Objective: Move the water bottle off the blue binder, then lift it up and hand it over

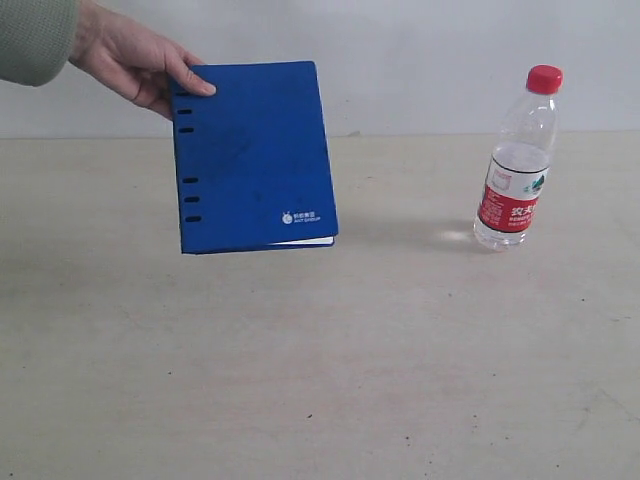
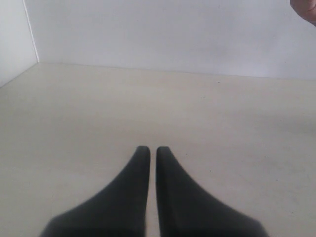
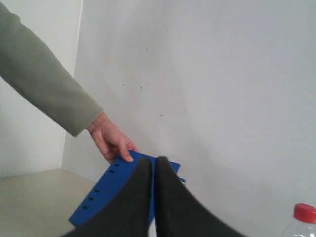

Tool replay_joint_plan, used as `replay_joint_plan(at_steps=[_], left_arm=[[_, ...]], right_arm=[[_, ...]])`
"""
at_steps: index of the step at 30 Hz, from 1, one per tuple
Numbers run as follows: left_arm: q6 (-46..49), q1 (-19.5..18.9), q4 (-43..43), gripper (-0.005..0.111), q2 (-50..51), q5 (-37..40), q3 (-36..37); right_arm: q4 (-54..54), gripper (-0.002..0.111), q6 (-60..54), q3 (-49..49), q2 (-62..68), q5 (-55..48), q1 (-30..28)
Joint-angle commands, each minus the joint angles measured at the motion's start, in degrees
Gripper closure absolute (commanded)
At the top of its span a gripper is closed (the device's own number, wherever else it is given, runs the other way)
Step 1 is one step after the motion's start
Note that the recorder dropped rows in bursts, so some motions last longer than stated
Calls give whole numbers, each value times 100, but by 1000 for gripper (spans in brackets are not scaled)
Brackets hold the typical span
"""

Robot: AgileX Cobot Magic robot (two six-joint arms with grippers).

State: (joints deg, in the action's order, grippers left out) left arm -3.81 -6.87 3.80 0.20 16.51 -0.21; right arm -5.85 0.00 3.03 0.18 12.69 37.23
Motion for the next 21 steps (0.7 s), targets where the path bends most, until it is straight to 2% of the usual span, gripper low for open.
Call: replay_joint_plan(at_steps=[1, 4, 8, 10, 13, 16, 21], left_arm=[[-4, 15, 25, 102, -20, 22, 21], [-4, 15, 25, 102, -20, 22, 21], [-4, 15, 25, 102, -20, 22, 21], [-4, 15, 25, 102, -20, 22, 21], [-4, 15, 25, 102, -20, 22, 21], [-4, 15, 25, 102, -20, 22, 21], [-4, 15, 25, 102, -20, 22, 21]], right_arm=[[89, 109, -186, -132, -18, 248, -882], [-65, 109, -236, -174, -18, 7, -1458], [-296, 109, -238, -303, -18, -224, -1911], [-247, 109, -143, -303, -18, -1269, -2123], [-247, 109, -239, -303, -18, -1949, -2624], [-238, 109, -242, -303, -18, -1954, -3445], [-238, 109, -182, -303, -18, -2030, -4296]])
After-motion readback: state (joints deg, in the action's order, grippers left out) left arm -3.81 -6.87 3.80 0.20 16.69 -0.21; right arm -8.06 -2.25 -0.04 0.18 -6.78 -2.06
